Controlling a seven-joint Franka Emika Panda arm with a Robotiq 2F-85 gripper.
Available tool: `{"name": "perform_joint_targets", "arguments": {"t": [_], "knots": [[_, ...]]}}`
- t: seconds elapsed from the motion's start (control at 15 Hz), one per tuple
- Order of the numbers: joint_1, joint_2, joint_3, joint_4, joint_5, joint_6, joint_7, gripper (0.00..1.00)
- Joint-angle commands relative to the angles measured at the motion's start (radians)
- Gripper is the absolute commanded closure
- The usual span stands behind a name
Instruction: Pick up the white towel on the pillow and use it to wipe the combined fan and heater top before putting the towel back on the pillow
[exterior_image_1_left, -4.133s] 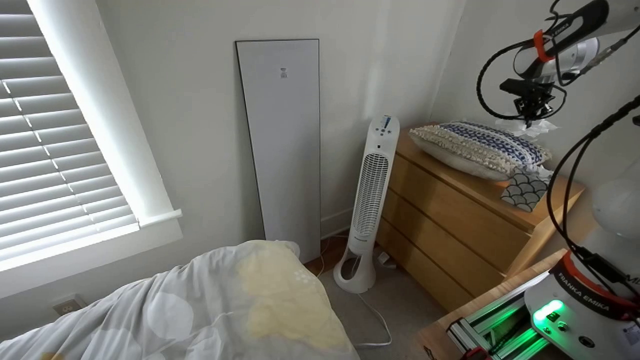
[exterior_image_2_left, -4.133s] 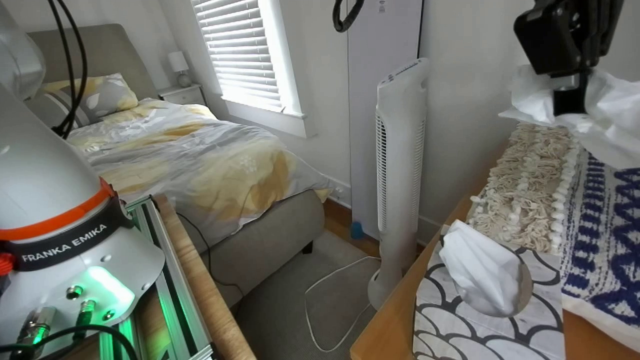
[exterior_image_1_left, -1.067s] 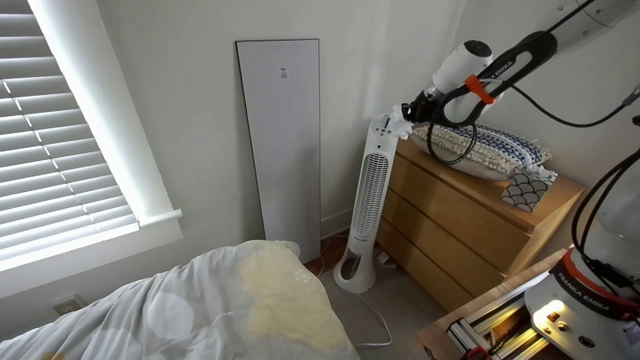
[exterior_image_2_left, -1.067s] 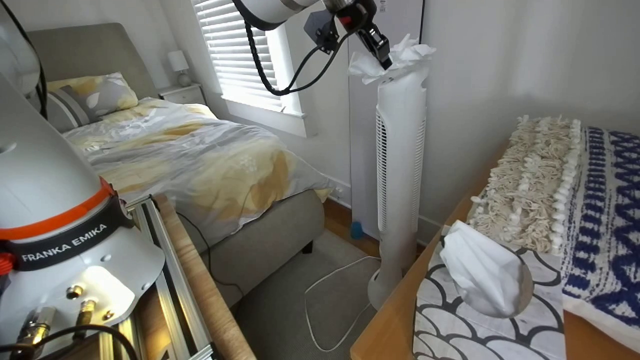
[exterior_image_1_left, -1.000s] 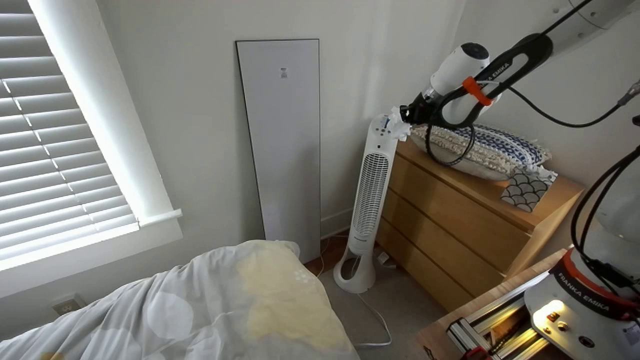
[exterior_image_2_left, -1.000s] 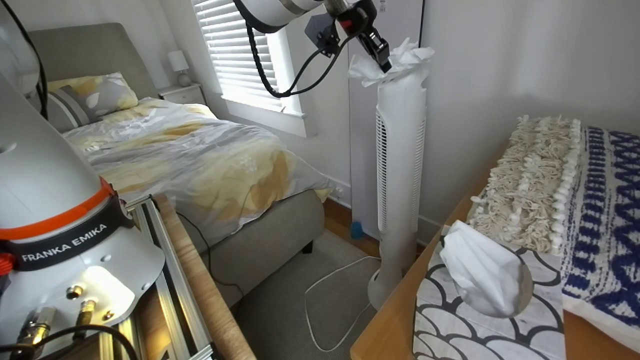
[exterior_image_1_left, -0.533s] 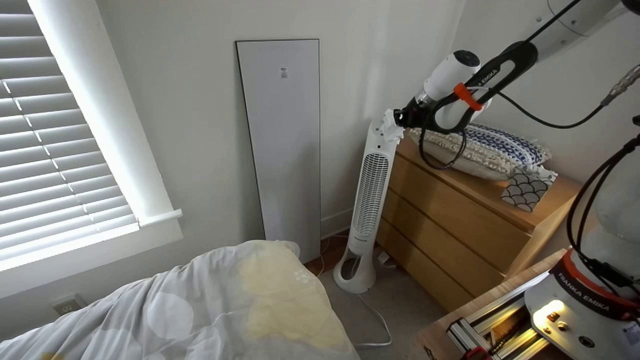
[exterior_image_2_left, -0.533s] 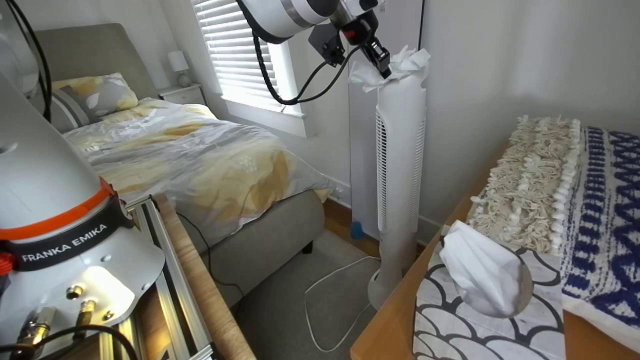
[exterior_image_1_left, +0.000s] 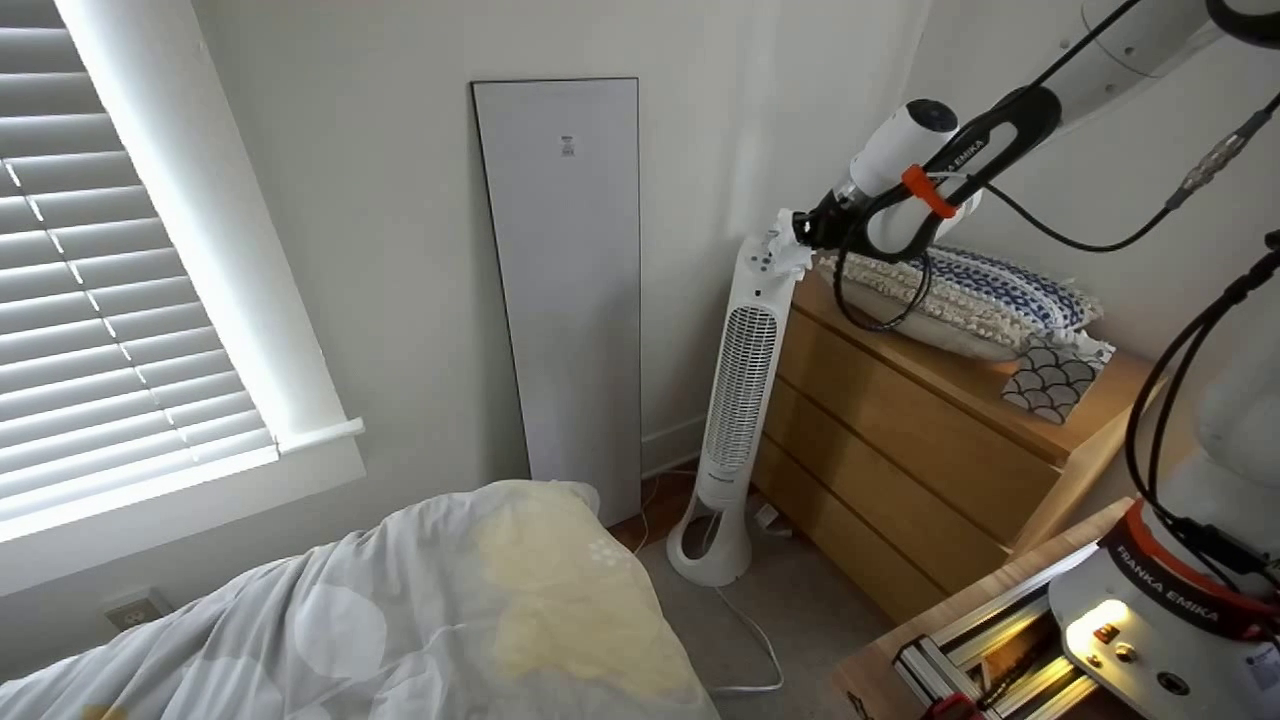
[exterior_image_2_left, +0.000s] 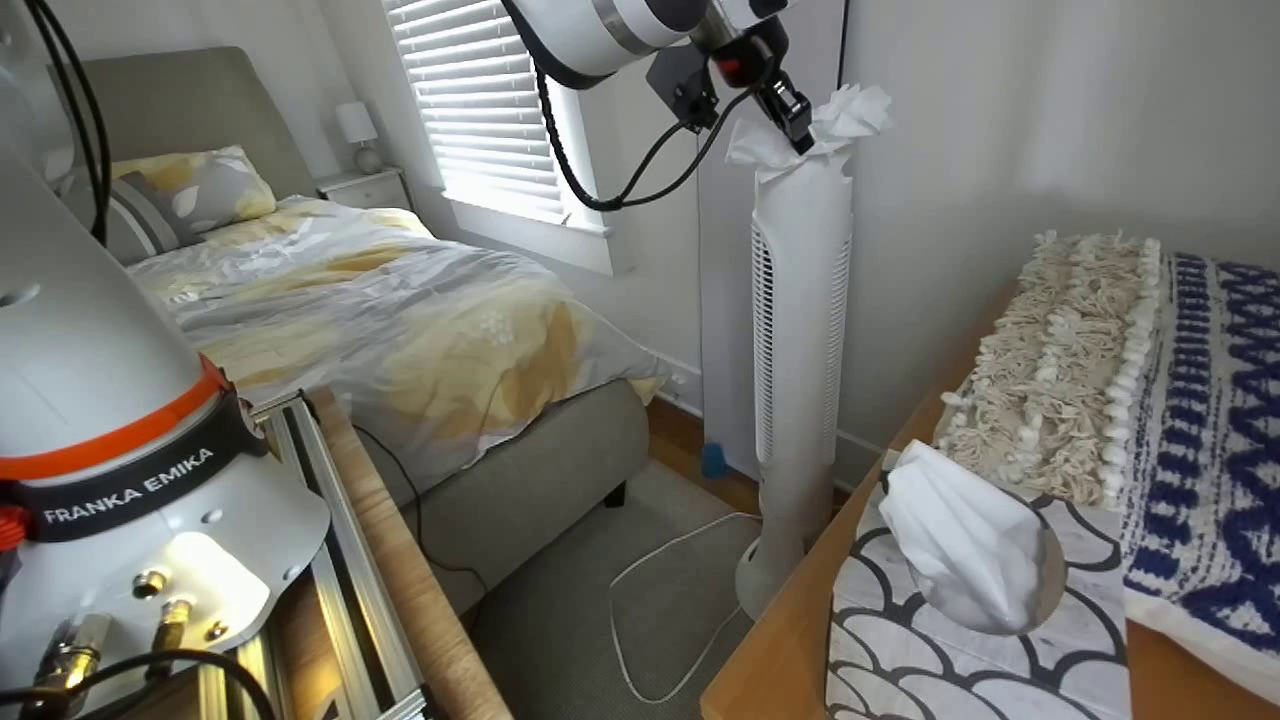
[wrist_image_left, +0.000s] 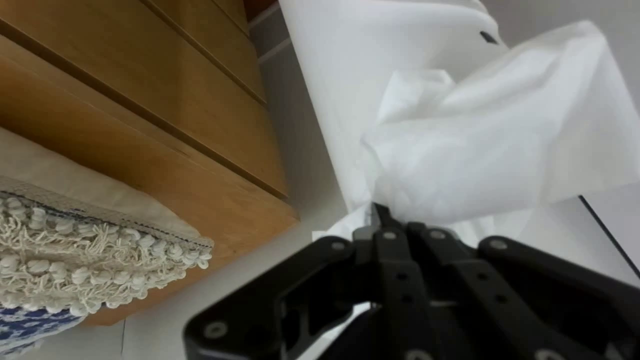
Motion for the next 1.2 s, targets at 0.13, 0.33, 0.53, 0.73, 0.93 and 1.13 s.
{"name": "perform_joint_targets", "arguments": {"t": [0.13, 0.33, 0.53, 0.73, 0.93, 1.13], "knots": [[0.008, 0.08, 0.023, 0.061, 0.022, 0.059, 0.017, 0.99], [0.015, 0.091, 0.043, 0.072, 0.02, 0.112, 0.019, 0.99], [0.036, 0.107, 0.038, 0.086, 0.015, 0.163, 0.017, 0.99], [0.085, 0.126, -0.022, 0.112, 0.027, 0.142, 0.023, 0.99], [0.103, 0.15, -0.059, 0.125, 0.038, 0.123, 0.036, 0.99], [0.116, 0.154, -0.08, 0.127, 0.047, 0.098, 0.054, 0.99]]}}
